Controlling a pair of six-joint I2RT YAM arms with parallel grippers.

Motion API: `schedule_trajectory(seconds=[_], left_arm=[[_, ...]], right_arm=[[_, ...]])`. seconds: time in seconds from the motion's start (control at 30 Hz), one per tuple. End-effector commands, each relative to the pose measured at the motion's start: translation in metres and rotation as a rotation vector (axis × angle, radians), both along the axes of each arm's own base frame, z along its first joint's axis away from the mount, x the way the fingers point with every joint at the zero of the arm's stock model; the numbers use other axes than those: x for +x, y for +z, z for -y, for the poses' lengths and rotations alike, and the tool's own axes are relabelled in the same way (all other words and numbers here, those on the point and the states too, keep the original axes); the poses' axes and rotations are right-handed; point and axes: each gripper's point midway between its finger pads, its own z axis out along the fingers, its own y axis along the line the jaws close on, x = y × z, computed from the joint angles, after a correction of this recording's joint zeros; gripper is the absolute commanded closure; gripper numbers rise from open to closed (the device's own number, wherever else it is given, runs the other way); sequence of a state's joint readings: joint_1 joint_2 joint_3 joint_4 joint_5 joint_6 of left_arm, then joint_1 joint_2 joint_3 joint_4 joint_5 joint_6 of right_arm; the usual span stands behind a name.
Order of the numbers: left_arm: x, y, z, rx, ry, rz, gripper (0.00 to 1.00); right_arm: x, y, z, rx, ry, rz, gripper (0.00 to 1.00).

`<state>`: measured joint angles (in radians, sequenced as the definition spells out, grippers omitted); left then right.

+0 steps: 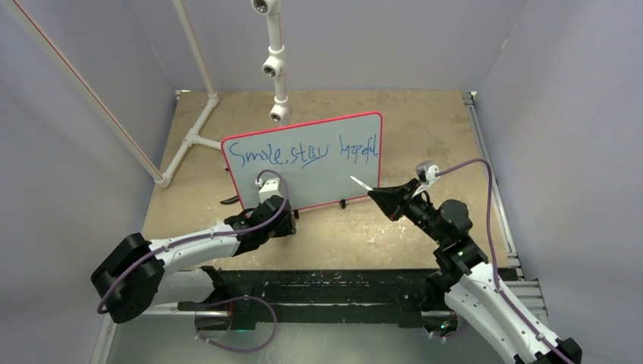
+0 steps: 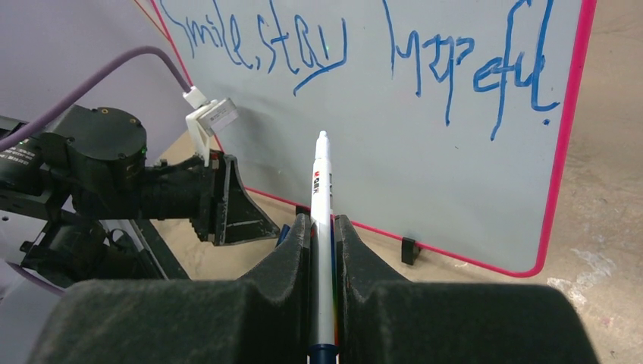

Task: Write a sentence on the whiteboard
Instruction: Pick up the pen cap from the center of the board.

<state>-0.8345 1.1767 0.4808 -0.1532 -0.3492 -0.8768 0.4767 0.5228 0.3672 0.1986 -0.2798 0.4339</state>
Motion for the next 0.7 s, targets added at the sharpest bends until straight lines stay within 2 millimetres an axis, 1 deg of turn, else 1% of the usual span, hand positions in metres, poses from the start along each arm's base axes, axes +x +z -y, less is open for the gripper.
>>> schedule_trajectory(seconds=[0.0, 0.27, 0.37, 0.47, 0.57, 0.67], left_arm=[[0.007, -0.005, 0.004, -0.019, 0.043, 0.02, 0.63], [0.008, -0.017, 0.009, -0.013, 0.029, 0.005, 0.67], [0.004, -0.024, 0.006, 0.009, 0.036, -0.018, 0.7], [0.0, -0.03, 0.0, 0.016, 0.053, -0.028, 0.76], [-0.004, -0.035, -0.003, -0.015, 0.08, -0.034, 0.84], [-0.004, -0.031, 0.002, -0.084, 0.091, -0.016, 0.93]], right_arm=[[0.001, 0.009, -0.001, 0.019, 0.004, 0.04, 1.0], [0.004, 0.006, 0.001, 0.019, -0.015, 0.038, 1.0], [0.003, 0.007, 0.002, 0.022, -0.017, 0.042, 1.0], [0.0, 0.009, 0.0, 0.035, 0.0, 0.053, 1.0], [-0.002, 0.009, -0.002, 0.051, 0.014, 0.058, 1.0], [-0.004, 0.013, -0.005, 0.069, 0.037, 0.077, 1.0]])
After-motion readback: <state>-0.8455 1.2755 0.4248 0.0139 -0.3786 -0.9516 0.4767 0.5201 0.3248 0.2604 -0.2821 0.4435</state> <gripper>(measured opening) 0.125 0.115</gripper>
